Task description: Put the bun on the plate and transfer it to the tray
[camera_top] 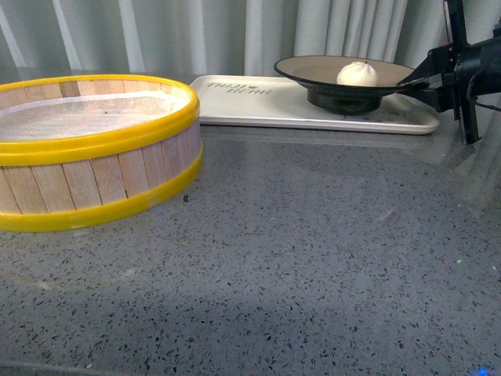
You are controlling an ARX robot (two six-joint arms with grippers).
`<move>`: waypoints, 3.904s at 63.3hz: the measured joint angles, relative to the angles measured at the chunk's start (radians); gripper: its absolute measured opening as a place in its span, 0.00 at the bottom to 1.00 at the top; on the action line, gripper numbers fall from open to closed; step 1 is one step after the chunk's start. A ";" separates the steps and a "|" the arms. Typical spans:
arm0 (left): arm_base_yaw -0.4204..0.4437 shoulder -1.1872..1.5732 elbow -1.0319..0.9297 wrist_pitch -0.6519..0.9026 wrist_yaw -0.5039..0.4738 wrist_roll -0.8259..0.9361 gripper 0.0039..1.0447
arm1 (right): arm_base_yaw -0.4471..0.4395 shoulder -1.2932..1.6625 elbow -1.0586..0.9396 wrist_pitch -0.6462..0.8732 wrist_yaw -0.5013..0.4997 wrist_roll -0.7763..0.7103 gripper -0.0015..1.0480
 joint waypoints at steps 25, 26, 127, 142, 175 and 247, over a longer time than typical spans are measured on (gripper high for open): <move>0.000 0.000 0.000 0.000 0.000 0.000 0.94 | 0.003 -0.059 -0.087 0.004 0.027 -0.008 0.12; 0.000 0.000 0.000 0.000 0.000 0.000 0.94 | 0.002 -0.063 -0.091 0.005 0.026 -0.006 0.15; 0.000 0.000 0.000 0.000 0.000 0.000 0.94 | -0.138 -1.702 -1.567 0.216 0.327 -1.215 0.02; 0.000 0.000 0.000 0.000 0.000 0.000 0.94 | -0.026 -1.810 -1.595 0.137 0.460 -1.212 0.02; 0.000 0.000 0.000 0.000 0.000 0.000 0.94 | 0.047 -1.960 -1.628 0.036 0.505 -1.210 0.02; 0.000 0.000 0.000 0.000 0.000 0.000 0.94 | 0.047 -2.141 -1.627 -0.152 0.505 -1.210 0.92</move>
